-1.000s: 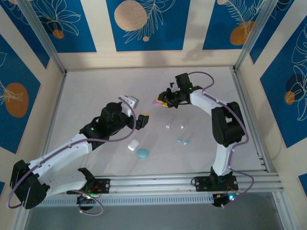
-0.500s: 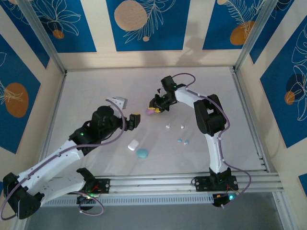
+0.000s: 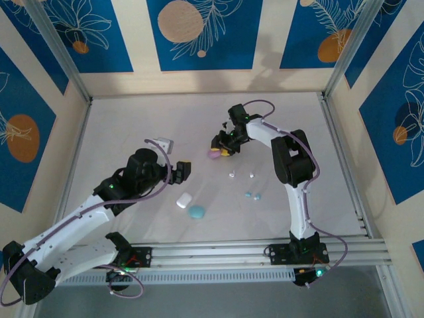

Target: Insert wireless bluetooth earbuds into charging case

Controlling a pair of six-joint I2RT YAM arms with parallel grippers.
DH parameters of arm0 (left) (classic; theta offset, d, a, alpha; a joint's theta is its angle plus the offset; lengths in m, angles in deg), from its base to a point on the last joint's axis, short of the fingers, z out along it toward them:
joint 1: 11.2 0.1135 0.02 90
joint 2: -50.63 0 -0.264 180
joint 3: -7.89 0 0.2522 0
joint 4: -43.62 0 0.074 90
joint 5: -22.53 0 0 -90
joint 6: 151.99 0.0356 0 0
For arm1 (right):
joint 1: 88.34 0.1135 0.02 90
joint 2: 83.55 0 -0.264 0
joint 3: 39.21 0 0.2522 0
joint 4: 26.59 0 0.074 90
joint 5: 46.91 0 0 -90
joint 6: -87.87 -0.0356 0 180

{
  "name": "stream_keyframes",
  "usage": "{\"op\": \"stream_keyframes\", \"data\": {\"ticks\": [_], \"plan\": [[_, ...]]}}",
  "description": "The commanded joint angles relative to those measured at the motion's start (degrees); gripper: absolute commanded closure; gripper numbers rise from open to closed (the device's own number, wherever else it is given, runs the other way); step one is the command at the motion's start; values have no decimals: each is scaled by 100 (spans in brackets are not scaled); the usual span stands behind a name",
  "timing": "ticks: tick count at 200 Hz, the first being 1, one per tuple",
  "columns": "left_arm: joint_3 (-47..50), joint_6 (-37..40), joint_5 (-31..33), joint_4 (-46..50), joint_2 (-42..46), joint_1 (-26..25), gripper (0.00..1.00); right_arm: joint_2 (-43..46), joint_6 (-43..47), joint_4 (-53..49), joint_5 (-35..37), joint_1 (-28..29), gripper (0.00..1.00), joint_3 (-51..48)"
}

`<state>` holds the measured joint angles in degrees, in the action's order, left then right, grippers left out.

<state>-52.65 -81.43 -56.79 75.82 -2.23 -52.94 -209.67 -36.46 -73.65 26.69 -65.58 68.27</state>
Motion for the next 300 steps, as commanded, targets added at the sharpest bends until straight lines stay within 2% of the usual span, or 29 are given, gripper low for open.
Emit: {"op": "stream_keyframes", "data": {"ticks": [1,57,102,119,153,170,196,221,237,269,300], "plan": [[-151,-13,-183,216,132,50,5,272,217,-517,588,40,54,-214],[-46,125,-209,317,359,63,3,704,578,-827,1076,149,48,-171],[54,-8,2,467,442,313,0,1547,1371,-368,1446,603,47,-712],[105,-200,-37,616,504,624,0,1732,2165,-185,1271,948,47,-900],[228,-759,-72,1154,694,1527,0,1739,4196,210,1590,1861,45,-1318],[296,-844,-91,1339,805,1841,0,1758,5065,536,1389,2117,45,-1530],[337,-921,186,1659,1027,2108,0,1784,6323,1071,661,2137,44,-1839],[376,-923,429,1867,1295,2222,0,1776,7589,1125,-71,2134,41,-1925],[439,-956,538,1887,1473,2233,0,1663,8307,1138,-301,2136,40,-1924],[521,-913,607,1830,1767,2249,0,1240,9090,653,-544,2186,40,-1497],[530,-854,640,1847,1869,2248,0,1083,9372,518,-567,2293,37,-1423]]}}
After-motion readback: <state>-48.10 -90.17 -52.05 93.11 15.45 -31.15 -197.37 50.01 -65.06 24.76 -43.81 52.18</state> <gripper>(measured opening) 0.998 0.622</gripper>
